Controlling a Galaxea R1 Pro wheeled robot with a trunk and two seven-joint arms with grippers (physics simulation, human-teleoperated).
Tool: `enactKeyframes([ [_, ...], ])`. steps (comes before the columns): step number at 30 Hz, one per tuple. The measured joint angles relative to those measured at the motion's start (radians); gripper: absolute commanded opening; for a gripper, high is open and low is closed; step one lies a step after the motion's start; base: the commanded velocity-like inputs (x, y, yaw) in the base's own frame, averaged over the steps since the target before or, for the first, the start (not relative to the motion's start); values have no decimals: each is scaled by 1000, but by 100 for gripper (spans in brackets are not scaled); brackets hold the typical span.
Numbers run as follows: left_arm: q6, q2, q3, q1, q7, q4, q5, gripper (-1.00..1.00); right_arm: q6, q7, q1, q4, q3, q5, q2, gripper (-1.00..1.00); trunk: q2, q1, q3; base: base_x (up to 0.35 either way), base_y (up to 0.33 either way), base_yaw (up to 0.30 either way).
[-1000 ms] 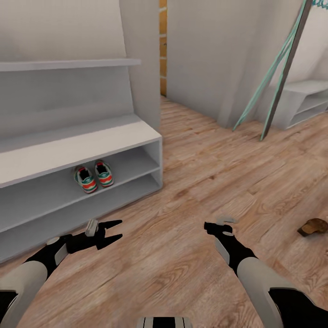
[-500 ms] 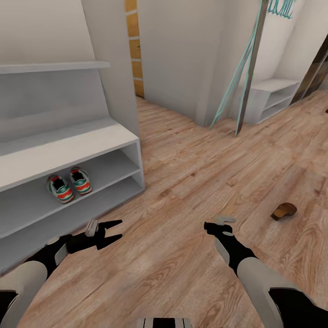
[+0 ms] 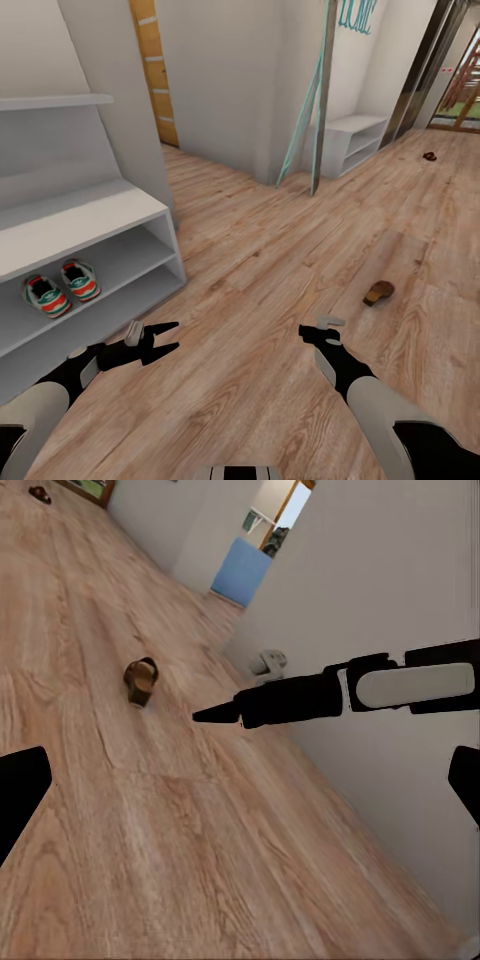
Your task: Pick up the two gym shoes and the two sandals from the corridor floor and place them onto the hallstand (shoe rack) in the corridor, making sure they are on the rack and not on the floor. Arrange them so the two gym shoes are next to each other and the two sandals are next to each other.
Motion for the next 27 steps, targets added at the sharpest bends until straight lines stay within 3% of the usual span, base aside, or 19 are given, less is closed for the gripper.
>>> enactKeyframes([
  [27, 0, -1, 0, 0, 0, 0, 0, 100, 0, 0, 0, 0, 0, 0, 0, 100, 0, 0, 16, 0, 0, -291],
])
